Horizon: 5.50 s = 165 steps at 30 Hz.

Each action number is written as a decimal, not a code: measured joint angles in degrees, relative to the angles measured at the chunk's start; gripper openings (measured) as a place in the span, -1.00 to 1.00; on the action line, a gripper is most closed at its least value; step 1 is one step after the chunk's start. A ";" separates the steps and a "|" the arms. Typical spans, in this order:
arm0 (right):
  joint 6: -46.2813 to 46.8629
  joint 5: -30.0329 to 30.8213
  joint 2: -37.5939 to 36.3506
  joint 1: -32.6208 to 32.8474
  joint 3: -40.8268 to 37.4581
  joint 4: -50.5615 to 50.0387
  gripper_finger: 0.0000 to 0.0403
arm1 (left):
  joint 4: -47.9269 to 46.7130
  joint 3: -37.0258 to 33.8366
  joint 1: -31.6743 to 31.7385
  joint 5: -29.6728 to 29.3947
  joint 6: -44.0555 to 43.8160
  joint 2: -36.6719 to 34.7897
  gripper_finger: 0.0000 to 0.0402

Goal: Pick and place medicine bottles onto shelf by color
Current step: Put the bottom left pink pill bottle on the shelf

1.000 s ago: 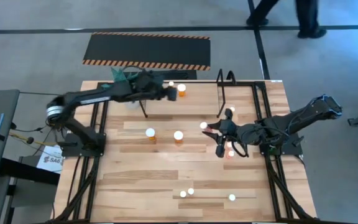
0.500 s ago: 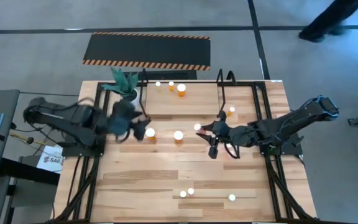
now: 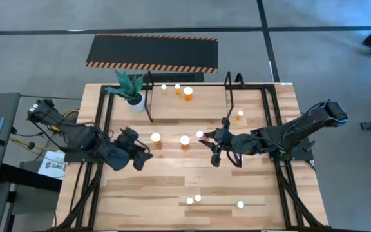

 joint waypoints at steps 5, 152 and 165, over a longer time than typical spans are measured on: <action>1.74 0.07 0.00 0.00 0.02 -0.02 -0.37 | -0.20 -4.06 -0.28 0.81 0.69 3.12 0.21; -5.10 -15.20 28.15 -0.65 0.76 50.67 -0.38 | 82.95 -28.66 -13.95 -25.85 73.41 6.63 0.21; -8.16 -15.56 28.15 2.30 2.53 52.08 -0.38 | 83.62 -28.66 -6.42 -11.61 65.51 6.63 0.21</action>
